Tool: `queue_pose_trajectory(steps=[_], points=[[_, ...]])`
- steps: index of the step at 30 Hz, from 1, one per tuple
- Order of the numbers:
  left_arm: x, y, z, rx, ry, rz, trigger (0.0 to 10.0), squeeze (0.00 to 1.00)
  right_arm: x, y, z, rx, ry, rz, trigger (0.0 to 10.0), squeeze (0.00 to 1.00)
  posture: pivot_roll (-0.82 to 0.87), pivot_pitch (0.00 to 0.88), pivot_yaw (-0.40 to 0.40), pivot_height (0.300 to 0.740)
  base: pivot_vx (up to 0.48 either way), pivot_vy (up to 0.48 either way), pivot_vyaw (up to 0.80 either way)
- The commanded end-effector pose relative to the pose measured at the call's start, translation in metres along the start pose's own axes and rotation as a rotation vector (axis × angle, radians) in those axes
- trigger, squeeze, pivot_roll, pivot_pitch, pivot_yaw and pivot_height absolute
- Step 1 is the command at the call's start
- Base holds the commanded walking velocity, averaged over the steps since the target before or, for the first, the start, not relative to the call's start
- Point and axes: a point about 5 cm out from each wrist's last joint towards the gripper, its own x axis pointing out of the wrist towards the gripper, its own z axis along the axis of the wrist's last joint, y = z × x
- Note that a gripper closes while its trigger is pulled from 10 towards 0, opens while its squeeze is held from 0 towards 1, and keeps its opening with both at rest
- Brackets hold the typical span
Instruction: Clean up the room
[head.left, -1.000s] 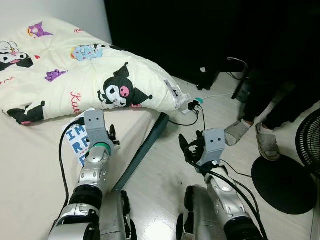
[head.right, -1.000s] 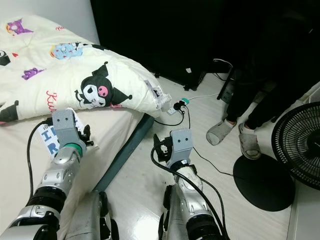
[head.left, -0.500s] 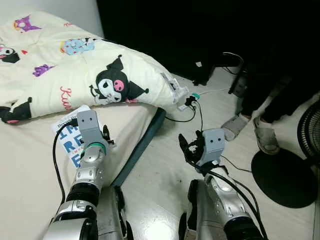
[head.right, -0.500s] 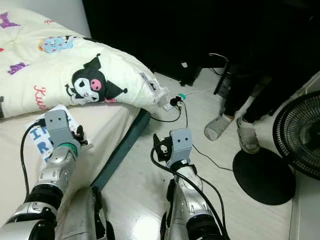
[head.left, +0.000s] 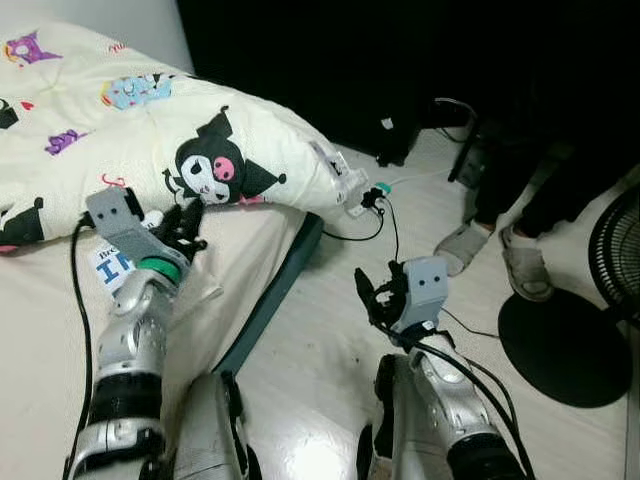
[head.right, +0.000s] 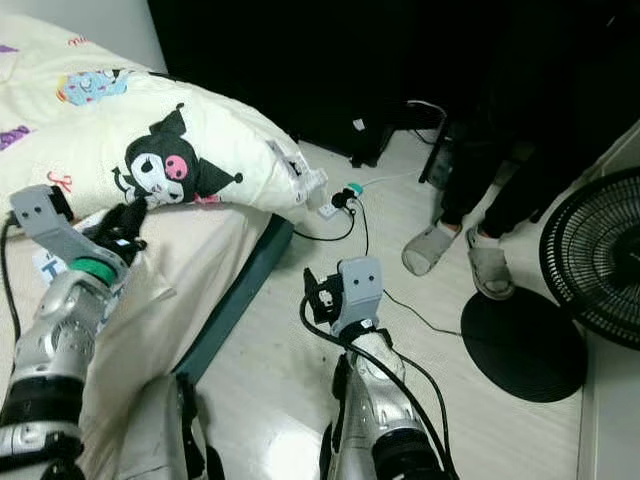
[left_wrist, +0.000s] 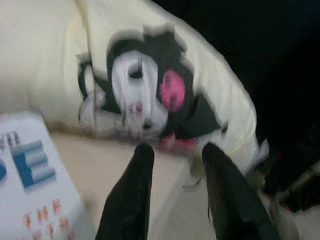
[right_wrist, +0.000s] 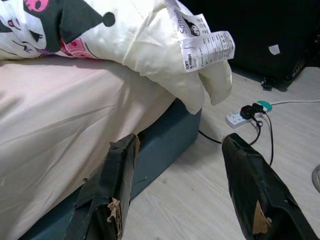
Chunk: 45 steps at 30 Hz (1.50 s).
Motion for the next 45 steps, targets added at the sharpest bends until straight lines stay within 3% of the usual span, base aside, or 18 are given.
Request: queue_pose_trajectory(steps=[1,2,3,4,7,8,10,15,20,24,27,32,33,34,35,36,37,45], points=[[0.000,0.005,-0.003,0.034,-0.004,0.061,10.0,0.00,-0.004,0.000,-0.005,0.013,0.016,-0.003,10.0,0.00,-0.01,0.059,0.032,0.556,0.000,0.000,0.00],[0.004,0.013,-0.003,0.108,-0.031,0.200,10.0,0.00,-0.004,0.001,-0.005,0.014,0.017,-0.002,10.0,0.00,-0.01,0.065,0.030,0.556,0.000,0.000,0.00],[0.004,0.013,-0.003,0.108,-0.031,0.200,10.0,0.00,-0.004,0.001,-0.005,0.014,0.017,-0.002,10.0,0.00,-0.01,0.065,0.030,0.556,0.000,0.000,0.00],[0.008,0.030,-0.002,0.253,-0.066,0.436,10.0,0.00,-0.006,0.003,-0.006,0.015,0.021,0.000,10.0,0.00,-0.02,0.071,0.027,0.556,0.000,0.000,0.00],[0.007,0.042,0.001,0.310,-0.079,0.513,10.0,0.00,-0.008,0.003,-0.007,0.015,0.022,0.002,10.0,0.00,-0.03,0.073,0.029,0.556,0.000,0.000,0.00],[0.007,0.042,0.001,0.310,-0.079,0.513,10.0,0.00,-0.008,0.003,-0.007,0.015,0.022,0.002,10.0,0.00,-0.03,0.073,0.029,0.556,0.000,0.000,0.00],[-0.003,0.062,0.004,0.366,-0.064,0.537,10.0,0.00,-0.011,-0.001,-0.008,0.013,0.029,-0.007,10.0,0.00,-0.02,0.079,0.031,0.556,0.000,0.000,0.00],[-0.011,0.067,0.005,0.378,-0.036,0.515,10.0,0.00,-0.012,-0.001,-0.009,0.012,0.030,-0.008,10.0,0.00,-0.02,0.083,0.034,0.556,0.000,0.000,0.00],[-0.045,0.079,-0.010,0.511,0.109,0.319,10.0,0.00,-0.014,0.002,-0.010,0.013,0.032,0.004,10.0,0.00,-0.01,0.090,0.034,0.556,0.000,0.000,0.00],[-0.057,0.097,-0.016,0.516,0.174,0.336,10.0,0.00,-0.016,0.001,-0.011,0.012,0.038,0.009,10.0,0.00,0.00,0.088,0.032,0.556,0.000,0.000,0.00],[-0.060,0.113,-0.021,0.443,0.200,0.414,10.0,0.00,-0.016,0.001,-0.011,0.010,0.043,0.015,10.0,0.00,0.00,0.085,0.025,0.556,0.000,0.000,0.00],[-0.058,0.125,-0.022,0.343,0.184,0.532,10.0,0.00,-0.014,0.002,-0.010,0.008,0.043,0.023,10.0,0.00,0.00,0.081,0.020,0.556,0.000,0.000,0.00],[-0.057,0.127,-0.025,0.300,0.198,0.564,10.0,0.32,-0.014,0.002,-0.009,0.007,0.042,0.026,10.0,0.00,0.00,0.080,0.021,0.556,0.000,0.000,0.00],[-0.057,0.127,-0.025,0.300,0.198,0.564,10.0,0.32,-0.014,0.002,-0.009,0.007,0.042,0.026,10.0,0.00,0.00,0.080,0.021,0.556,0.000,0.000,0.00],[-0.056,0.127,-0.029,0.251,0.229,0.579,10.0,0.83,-0.013,0.002,-0.009,0.007,0.041,0.027,10.0,0.00,-0.01,0.079,0.022,0.556,0.000,0.000,0.00],[-0.056,0.127,-0.029,0.251,0.229,0.579,10.0,0.83,-0.013,0.002,-0.009,0.007,0.041,0.027,10.0,0.00,-0.01,0.079,0.022,0.556,0.000,0.000,0.00],[-0.058,0.124,-0.038,0.159,0.287,0.554,10.0,1.00,-0.014,0.002,-0.009,0.008,0.040,0.028,10.0,0.00,-0.01,0.080,0.022,0.556,0.000,0.000,0.00],[-0.062,0.123,-0.051,0.115,0.339,0.564,10.0,1.00,-0.019,0.001,-0.011,0.007,0.049,0.024,10.0,0.00,-0.02,0.087,0.024,0.556,0.000,0.000,0.00]])
